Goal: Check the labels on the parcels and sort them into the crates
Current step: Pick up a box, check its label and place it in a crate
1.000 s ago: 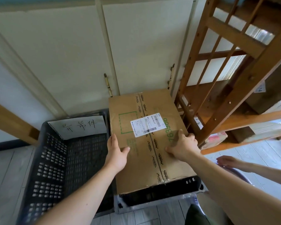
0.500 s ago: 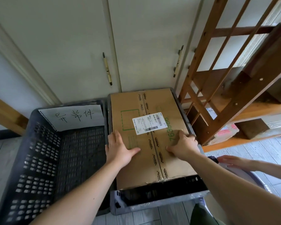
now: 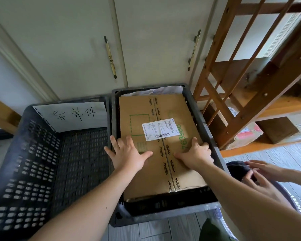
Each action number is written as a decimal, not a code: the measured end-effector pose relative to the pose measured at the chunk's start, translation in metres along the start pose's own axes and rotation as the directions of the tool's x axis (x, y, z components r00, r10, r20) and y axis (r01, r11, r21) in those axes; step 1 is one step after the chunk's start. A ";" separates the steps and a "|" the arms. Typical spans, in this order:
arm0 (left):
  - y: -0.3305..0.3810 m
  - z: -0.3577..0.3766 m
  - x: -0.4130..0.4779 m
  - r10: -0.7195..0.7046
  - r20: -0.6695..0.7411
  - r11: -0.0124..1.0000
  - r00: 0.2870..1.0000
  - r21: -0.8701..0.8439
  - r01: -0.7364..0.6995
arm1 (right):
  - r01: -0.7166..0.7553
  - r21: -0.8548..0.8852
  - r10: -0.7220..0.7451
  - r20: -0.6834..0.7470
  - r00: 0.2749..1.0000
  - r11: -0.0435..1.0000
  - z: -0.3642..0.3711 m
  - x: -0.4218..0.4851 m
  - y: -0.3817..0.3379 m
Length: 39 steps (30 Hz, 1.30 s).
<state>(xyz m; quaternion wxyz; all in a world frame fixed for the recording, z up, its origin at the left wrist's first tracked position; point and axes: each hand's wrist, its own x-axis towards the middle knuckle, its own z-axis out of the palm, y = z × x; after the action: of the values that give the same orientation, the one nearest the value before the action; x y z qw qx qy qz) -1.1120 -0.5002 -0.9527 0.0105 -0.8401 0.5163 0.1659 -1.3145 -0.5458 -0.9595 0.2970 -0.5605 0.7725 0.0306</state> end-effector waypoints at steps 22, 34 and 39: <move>0.012 0.016 0.009 -0.038 0.021 0.979 0.999 0.202 0.033 | 0.055 0.046 -0.055 -0.004 0.998 0.997 0.026 0.014 0.007; 0.005 0.025 0.004 0.163 -0.005 0.930 0.987 0.334 -0.152 | 0.289 -0.113 -0.281 0.084 0.956 0.951 0.048 0.019 -0.015; 0.009 0.046 0.005 0.285 0.209 0.902 0.936 0.273 -0.335 | 0.312 -0.216 -0.265 0.221 0.939 0.925 0.054 0.021 -0.002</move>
<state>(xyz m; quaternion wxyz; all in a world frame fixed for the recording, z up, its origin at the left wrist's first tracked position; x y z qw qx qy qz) -1.1303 -0.5004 -0.9957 0.1554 -0.7187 0.6603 0.1526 -1.2945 -0.5439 -1.0135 0.2975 -0.6954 0.6400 0.1351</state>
